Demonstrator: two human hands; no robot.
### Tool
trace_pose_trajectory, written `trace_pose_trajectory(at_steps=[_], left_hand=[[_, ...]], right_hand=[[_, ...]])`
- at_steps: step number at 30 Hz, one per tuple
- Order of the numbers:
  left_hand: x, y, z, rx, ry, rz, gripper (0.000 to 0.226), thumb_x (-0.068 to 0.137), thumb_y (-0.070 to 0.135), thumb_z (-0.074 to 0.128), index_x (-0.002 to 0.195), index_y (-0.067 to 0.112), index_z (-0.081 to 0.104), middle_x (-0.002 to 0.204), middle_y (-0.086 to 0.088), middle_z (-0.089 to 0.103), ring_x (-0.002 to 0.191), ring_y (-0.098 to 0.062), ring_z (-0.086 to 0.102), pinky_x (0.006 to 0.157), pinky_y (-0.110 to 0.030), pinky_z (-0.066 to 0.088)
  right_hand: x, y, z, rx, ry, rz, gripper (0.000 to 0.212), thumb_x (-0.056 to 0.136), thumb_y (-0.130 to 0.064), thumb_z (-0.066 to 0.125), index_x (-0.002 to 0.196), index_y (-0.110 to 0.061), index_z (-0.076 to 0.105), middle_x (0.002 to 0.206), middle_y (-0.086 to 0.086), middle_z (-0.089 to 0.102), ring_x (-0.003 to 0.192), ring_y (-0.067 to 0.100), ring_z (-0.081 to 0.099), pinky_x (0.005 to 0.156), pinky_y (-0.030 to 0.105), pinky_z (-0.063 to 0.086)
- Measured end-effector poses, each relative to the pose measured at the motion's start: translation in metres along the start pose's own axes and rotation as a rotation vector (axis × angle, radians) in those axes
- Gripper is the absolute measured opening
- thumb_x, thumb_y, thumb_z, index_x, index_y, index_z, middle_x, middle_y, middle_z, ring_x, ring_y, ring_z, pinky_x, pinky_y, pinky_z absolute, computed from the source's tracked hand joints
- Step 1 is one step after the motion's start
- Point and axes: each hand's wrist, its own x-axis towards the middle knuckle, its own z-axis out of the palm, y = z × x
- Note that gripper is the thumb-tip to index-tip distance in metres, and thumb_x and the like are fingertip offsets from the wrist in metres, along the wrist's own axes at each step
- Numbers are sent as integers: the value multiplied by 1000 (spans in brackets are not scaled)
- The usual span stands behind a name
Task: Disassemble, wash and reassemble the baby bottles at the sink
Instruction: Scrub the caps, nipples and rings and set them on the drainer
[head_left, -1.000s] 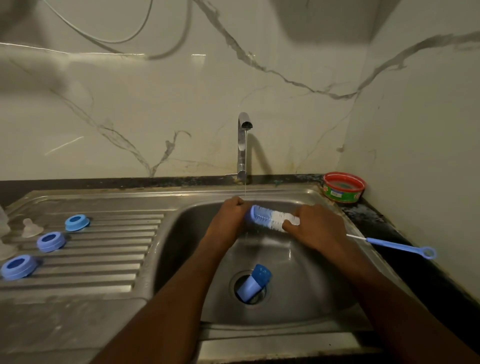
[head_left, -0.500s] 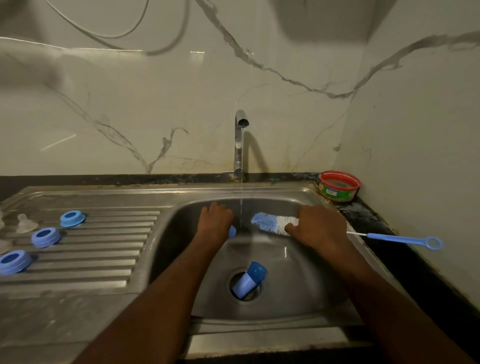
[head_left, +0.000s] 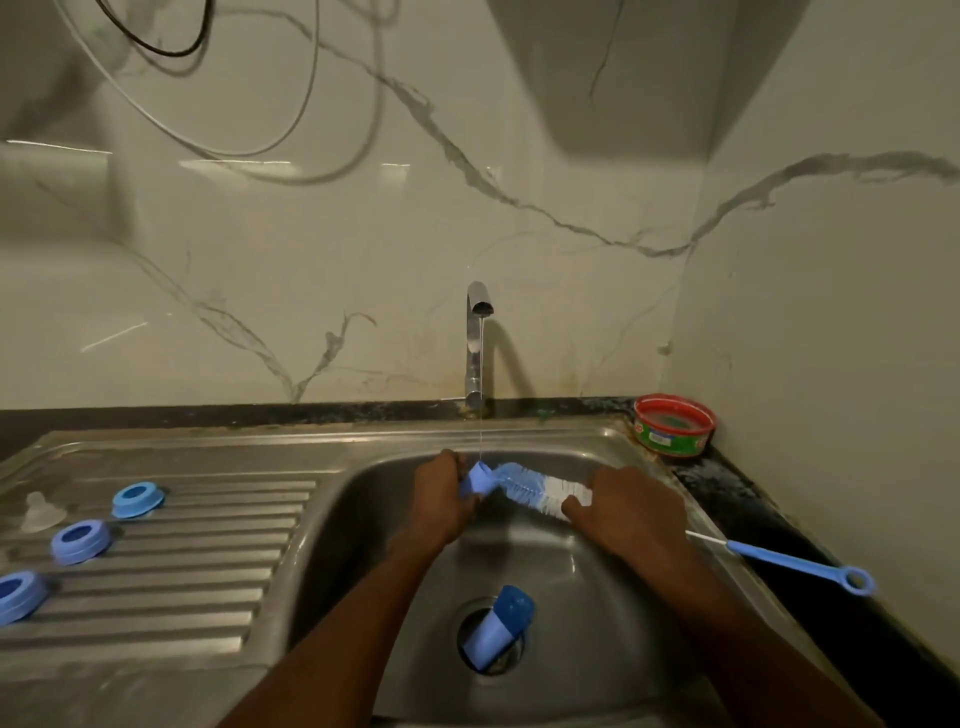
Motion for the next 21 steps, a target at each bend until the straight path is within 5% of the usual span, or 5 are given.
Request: trace_pose_trajectory(at_steps=[2,5,11,21], left_hand=[[-2,1,-1,58,-60,30,22,102,23,60,114,5,65,105,-9,68,97,-19,65,92,-31,52],[-2,-3,2,53,-23,40,21,101,18,60,114,3,65,110,-12,69,102,-21,66,86,-22,47],[9,-5,14,-121,67,33,40,82,22,83,118,16,66,114,-1,70,99,-8,64,93,-29,54],[13,-20,4,-119,172,40,45,84,33,81,123,19,63,113,0,69,99,-10,63,92,-33,54]], right_hand=[[2,0,-2,32,63,27,42,92,-62,51,115,-29,66,106,-4,68,93,15,64,79,33,51],[6,1,-6,16,182,59,42,93,-63,48,110,-30,69,98,-7,68,87,13,62,75,31,50],[13,-1,21,2,-77,35,43,92,-52,59,125,-25,62,119,-2,65,105,15,62,90,31,48],[12,-6,21,-59,-168,-30,43,91,-52,59,123,-24,65,115,0,65,101,18,62,75,31,43]])
